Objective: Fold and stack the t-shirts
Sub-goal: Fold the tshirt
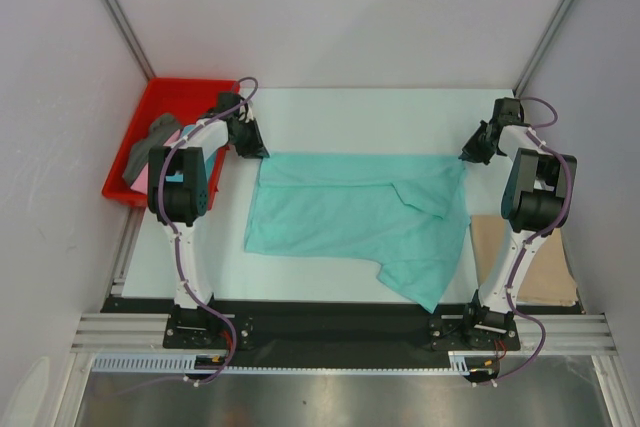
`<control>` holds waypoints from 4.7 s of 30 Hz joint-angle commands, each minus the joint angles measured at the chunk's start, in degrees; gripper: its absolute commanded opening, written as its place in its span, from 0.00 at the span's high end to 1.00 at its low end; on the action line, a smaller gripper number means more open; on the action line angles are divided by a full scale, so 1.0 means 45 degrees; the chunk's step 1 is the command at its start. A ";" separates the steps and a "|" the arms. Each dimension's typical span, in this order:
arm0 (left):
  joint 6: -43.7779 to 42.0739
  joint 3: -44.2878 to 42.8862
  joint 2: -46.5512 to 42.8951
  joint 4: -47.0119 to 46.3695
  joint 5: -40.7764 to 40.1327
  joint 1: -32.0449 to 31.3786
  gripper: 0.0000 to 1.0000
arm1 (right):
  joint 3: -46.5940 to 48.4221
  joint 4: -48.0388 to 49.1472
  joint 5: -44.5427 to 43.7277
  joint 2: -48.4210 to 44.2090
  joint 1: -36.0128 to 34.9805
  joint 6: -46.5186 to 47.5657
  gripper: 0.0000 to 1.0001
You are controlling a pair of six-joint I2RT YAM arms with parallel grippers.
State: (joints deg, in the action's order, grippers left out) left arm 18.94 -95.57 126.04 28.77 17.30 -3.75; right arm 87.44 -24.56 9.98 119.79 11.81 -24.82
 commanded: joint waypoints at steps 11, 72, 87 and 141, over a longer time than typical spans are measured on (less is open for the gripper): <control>0.0381 -0.0031 -0.0568 -0.0789 0.0161 0.0091 1.00 | 0.0276 0.0125 0.0009 -0.0037 0.0011 0.0027 1.00; 0.1260 0.0534 -0.0489 -0.3132 0.0609 0.0423 1.00 | -0.0037 0.0028 -0.0205 -0.0604 -0.0106 -0.0051 1.00; 0.1864 0.0418 -0.0490 -0.3933 0.0842 0.0540 1.00 | -0.0036 0.0008 -0.0420 -0.0467 -0.0106 -0.0012 1.00; 0.1338 -0.0382 0.0351 -0.3308 -0.0151 0.0150 1.00 | -0.0017 0.0125 0.0419 -0.0154 -0.0086 -0.0032 1.00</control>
State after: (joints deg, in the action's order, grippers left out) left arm 25.87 -94.37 129.14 14.37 19.18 -2.76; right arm 86.04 -24.84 11.44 119.98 11.46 -24.99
